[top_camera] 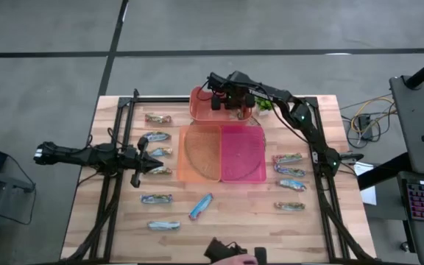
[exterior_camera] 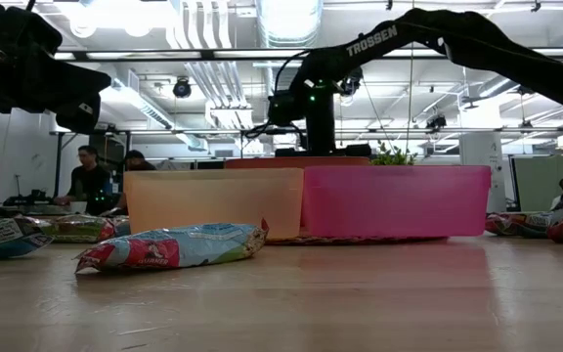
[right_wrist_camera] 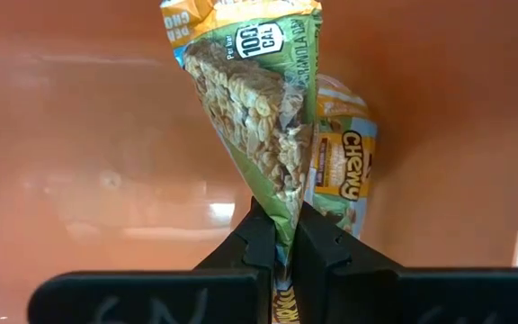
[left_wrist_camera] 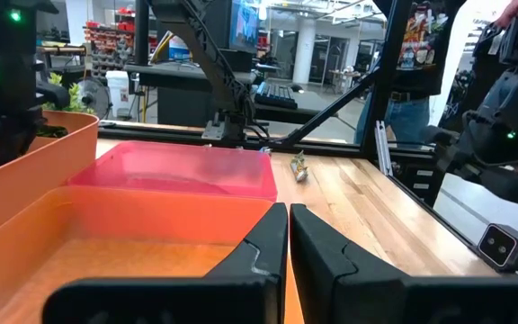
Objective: Pick and place Granola Bars by type
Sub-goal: Put the yellow granola bar into the orange bin
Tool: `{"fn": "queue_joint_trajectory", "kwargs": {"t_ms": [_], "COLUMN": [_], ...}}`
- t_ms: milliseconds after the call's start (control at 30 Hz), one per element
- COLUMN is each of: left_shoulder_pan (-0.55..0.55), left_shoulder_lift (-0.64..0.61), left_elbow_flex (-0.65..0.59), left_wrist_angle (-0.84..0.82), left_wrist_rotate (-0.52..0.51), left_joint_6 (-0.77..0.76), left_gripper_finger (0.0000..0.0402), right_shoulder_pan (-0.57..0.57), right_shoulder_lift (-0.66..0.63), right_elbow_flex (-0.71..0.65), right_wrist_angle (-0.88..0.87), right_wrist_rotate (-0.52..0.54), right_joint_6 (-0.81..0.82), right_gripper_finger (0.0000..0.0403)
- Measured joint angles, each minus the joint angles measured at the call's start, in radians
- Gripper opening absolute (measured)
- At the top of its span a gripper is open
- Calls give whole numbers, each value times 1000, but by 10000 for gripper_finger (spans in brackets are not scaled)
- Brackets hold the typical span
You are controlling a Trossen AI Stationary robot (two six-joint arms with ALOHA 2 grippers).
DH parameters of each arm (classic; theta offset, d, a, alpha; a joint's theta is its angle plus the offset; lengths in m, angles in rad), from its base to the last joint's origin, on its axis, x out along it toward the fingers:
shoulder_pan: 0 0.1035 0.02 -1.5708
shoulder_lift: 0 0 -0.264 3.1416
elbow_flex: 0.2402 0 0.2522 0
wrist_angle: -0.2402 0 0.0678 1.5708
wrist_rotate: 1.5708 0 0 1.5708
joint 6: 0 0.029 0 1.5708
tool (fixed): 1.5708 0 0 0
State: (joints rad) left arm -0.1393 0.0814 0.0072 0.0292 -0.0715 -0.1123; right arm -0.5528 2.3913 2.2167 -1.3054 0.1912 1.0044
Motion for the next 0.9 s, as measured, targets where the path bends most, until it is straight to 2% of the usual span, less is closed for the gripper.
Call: {"fn": "queue_joint_trajectory", "kwargs": {"t_ms": [400, 767, 900], "left_shoulder_pan": [0, 0, 0], "left_shoulder_lift": [0, 0, 0], "left_elbow_flex": [0, 0, 0], "left_wrist_angle": [0, 0, 0], "left_wrist_rotate": [0, 0, 0], "left_joint_6": [0, 0, 0], "left_gripper_finger": [0, 0, 0], "right_shoulder_pan": [-1, -2, -2], "right_shoulder_lift": [0, 0, 0], "right_elbow_flex": [-26, -48, -52], "right_wrist_angle": [31, 24, 23], "right_wrist_rotate": [18, 22, 29], "right_joint_6": [-69, -61, -66], "right_gripper_finger": [15, 26, 41]}}
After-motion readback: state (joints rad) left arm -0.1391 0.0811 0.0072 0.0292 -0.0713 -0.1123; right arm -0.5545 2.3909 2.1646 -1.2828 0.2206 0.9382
